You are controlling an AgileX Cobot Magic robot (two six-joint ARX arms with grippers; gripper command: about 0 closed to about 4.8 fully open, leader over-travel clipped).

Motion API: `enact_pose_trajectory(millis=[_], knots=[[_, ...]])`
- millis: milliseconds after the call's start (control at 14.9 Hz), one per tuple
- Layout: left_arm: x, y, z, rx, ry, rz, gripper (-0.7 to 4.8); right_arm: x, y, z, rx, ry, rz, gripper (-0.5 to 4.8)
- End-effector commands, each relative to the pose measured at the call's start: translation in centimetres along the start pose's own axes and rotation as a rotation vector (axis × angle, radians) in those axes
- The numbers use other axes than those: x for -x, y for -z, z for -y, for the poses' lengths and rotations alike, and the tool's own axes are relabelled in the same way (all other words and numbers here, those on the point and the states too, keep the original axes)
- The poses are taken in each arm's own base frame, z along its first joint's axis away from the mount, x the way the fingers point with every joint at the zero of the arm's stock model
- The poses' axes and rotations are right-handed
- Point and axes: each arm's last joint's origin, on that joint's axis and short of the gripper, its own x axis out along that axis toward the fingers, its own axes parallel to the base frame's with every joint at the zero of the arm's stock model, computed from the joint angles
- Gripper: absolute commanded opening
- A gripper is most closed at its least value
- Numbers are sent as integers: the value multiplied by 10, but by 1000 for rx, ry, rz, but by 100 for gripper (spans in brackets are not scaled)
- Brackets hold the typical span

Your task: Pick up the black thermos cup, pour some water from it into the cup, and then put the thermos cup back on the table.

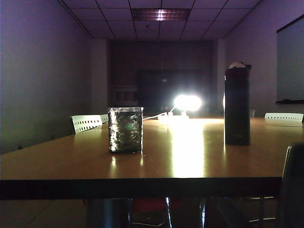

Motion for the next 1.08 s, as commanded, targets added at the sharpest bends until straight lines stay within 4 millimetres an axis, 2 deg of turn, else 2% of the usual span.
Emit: enact_pose_trajectory(millis=[67,269,1075], knots=[[0,0,0,-2,1,4,4,-1,-13,-9,-78,-252,200,-1],[0,0,0,-2,1,4,4,1,-13,-14,-57,-435,188,-1],[0,0,0,-2,1,4,3,0,-12,-13,-54,-426,173,-1]])
